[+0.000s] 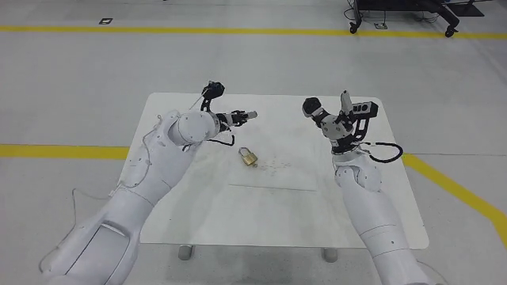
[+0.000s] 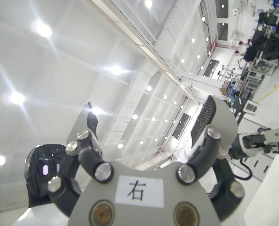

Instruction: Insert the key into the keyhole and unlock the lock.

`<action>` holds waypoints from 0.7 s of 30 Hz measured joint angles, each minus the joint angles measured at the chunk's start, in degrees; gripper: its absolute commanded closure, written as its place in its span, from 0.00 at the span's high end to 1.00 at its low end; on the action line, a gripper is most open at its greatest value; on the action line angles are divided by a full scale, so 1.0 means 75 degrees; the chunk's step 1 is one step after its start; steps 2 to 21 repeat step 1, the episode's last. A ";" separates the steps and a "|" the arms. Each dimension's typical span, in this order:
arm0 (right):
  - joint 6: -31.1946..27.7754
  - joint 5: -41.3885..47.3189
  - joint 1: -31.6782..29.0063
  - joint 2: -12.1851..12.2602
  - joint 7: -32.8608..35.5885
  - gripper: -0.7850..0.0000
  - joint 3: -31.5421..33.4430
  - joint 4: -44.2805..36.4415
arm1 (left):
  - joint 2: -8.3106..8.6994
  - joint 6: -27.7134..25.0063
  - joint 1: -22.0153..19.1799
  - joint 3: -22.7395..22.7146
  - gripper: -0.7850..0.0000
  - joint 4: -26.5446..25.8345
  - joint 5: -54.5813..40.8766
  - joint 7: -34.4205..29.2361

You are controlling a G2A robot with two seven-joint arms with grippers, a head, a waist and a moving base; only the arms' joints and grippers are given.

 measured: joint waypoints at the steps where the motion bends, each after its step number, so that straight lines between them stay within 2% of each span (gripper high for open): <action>1: -0.0242 0.0131 -0.0069 0.0034 0.0077 1.00 0.0226 -0.0216 | 0.0106 0.0084 0.0190 -0.0211 1.00 -0.0338 0.0364 0.0430; 21: -0.0242 0.0131 -0.0069 0.0034 0.0077 1.00 0.0226 -0.0216 | 0.0106 0.0084 0.0190 -0.0211 1.00 -0.0338 0.0364 0.0430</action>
